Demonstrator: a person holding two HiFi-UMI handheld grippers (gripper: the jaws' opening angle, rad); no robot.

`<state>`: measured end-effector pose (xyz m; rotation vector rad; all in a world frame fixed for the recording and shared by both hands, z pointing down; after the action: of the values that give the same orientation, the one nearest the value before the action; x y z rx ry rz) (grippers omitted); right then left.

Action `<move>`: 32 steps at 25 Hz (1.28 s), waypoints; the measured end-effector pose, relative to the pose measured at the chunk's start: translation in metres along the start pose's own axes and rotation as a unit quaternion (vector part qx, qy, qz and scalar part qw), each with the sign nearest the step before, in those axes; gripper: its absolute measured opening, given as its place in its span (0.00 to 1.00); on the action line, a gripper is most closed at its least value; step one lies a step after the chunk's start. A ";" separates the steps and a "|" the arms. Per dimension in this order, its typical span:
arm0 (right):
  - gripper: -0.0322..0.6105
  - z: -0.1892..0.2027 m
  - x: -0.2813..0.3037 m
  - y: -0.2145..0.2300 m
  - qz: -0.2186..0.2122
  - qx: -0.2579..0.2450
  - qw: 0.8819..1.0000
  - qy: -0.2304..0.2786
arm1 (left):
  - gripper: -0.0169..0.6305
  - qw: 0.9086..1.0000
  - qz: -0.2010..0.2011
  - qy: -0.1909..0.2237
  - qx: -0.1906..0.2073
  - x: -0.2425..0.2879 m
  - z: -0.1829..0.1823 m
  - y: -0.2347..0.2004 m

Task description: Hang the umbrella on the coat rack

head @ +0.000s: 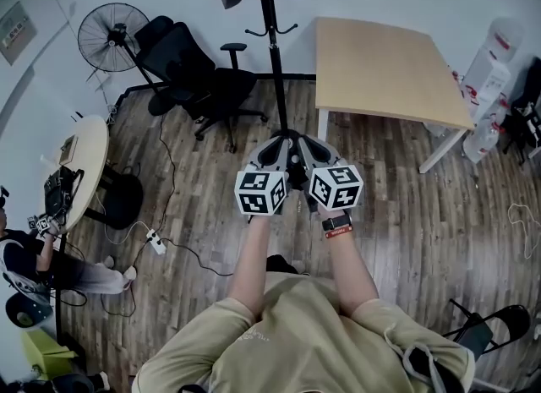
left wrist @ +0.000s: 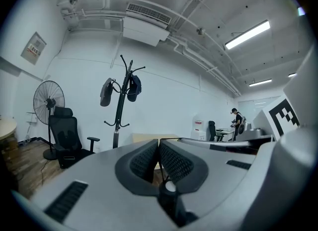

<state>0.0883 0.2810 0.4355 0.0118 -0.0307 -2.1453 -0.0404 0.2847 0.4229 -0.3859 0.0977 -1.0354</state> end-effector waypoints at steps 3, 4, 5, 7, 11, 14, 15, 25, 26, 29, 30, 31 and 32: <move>0.07 0.003 0.009 0.009 -0.001 0.002 1.000 -0.005 | 0.07 1.000 -0.003 -0.003 -0.002 0.012 0.000 -0.003; 0.07 0.004 0.014 0.011 -0.003 0.003 1.000 -0.006 | 0.07 1.000 -0.004 -0.003 -0.002 0.016 -0.001 -0.006; 0.07 0.006 0.020 0.013 -0.004 0.004 1.000 -0.006 | 0.07 1.000 -0.005 -0.003 -0.003 0.021 -0.002 -0.010; 0.07 0.010 0.034 0.020 -0.008 0.005 1.000 -0.007 | 0.07 1.000 -0.006 -0.001 -0.005 0.034 -0.004 -0.020; 0.07 0.015 0.076 0.037 -0.011 0.000 1.000 -0.008 | 0.07 1.000 -0.006 0.004 -0.005 0.068 -0.011 -0.047; 0.07 0.017 0.115 0.051 -0.017 -0.007 1.000 -0.010 | 0.07 1.000 -0.009 0.010 -0.011 0.097 -0.021 -0.076; 0.07 0.017 0.129 0.056 -0.018 -0.010 1.000 -0.011 | 0.07 1.000 -0.011 0.013 -0.016 0.107 -0.025 -0.086; 0.07 0.011 0.283 0.128 0.005 -0.010 0.999 -0.034 | 0.07 0.999 -0.010 0.007 -0.033 0.237 -0.074 -0.179; 0.07 0.012 0.298 0.135 0.006 -0.010 0.999 -0.035 | 0.07 0.999 -0.009 0.006 -0.035 0.251 -0.078 -0.189; 0.07 0.014 0.341 0.157 0.009 -0.005 0.999 -0.040 | 0.07 0.999 -0.007 -0.002 -0.038 0.289 -0.089 -0.217; 0.07 0.014 0.354 0.162 0.011 -0.004 0.999 -0.040 | 0.07 0.999 -0.006 -0.004 -0.039 0.300 -0.093 -0.225; 0.07 0.015 0.367 0.167 0.011 -0.005 0.999 -0.041 | 0.07 0.999 -0.005 -0.005 -0.040 0.310 -0.097 -0.234; 0.07 0.014 0.379 0.172 0.010 -0.005 0.999 -0.042 | 0.07 0.999 -0.004 -0.006 -0.041 0.320 -0.102 -0.242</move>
<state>0.0260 -0.1305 0.4558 -0.0835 -0.0675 -2.1249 -0.1009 -0.1243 0.4476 -0.4678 0.1281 -1.0385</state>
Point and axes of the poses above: the fingertips, and each gripper's own axes: x forward along the fingers, y to its right, z out of its underside, the point moved 8 cm from there along -x, backward along the fingers, and after that the axes turned 15 degrees about -x, right-handed, at the moved point
